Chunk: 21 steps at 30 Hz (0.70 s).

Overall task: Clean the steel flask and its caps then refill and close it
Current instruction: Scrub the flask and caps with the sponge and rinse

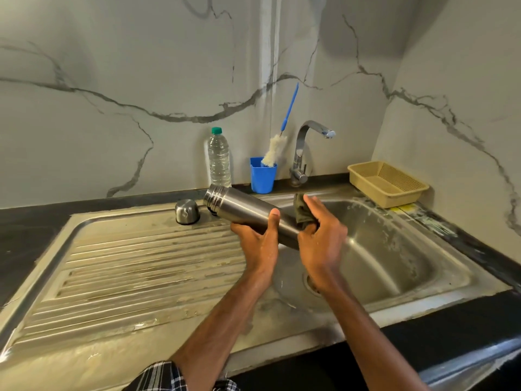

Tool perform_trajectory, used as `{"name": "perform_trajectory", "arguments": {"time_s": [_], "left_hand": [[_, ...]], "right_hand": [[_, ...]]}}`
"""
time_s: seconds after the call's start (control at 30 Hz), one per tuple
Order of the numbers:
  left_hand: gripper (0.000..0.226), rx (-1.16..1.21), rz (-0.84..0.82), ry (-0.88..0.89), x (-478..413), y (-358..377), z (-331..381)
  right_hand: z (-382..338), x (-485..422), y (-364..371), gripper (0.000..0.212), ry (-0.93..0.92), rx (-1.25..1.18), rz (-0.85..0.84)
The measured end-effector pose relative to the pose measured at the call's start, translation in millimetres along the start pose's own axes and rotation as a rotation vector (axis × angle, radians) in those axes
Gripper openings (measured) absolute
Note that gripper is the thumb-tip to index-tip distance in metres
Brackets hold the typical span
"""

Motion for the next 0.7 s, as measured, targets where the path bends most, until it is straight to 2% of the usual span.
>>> {"name": "perform_trajectory", "arguments": {"time_s": [0.13, 0.3, 0.43, 0.53, 0.7], "left_hand": [[0.082, -0.041, 0.045, 0.018, -5.8, -12.5, 20.7], [0.084, -0.13, 0.012, 0.102, -27.6, -35.2, 63.6], [0.088, -0.321, 0.016, 0.189, -52.5, -49.2, 96.4], [0.09, -0.471, 0.018, 0.225, -78.4, -40.9, 113.3], [0.088, -0.701, -0.004, 0.347, -118.9, -8.8, 126.1]], "right_hand": [[36.2, -38.1, 26.0, 0.06, 0.255, -0.142, -0.014], [64.9, -25.7, 81.3, 0.044, 0.517, -0.371, -0.107], [81.5, -12.6, 112.2, 0.036, 0.653, -0.494, -0.141], [91.9, -11.4, 119.8, 0.042, 0.75, -0.595, -0.136], [98.8, -14.6, 120.4, 0.04, 0.742, -0.598, -0.137]]}}
Point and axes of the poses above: each hand's wrist, its own x-axis away from the middle knuckle, its own y-axis out of the palm, z = x × y, the point moved 10 cm from there along -x, towards the middle knuckle, and after that the axes turned 3 degrees about x, right-handed, at the moved point
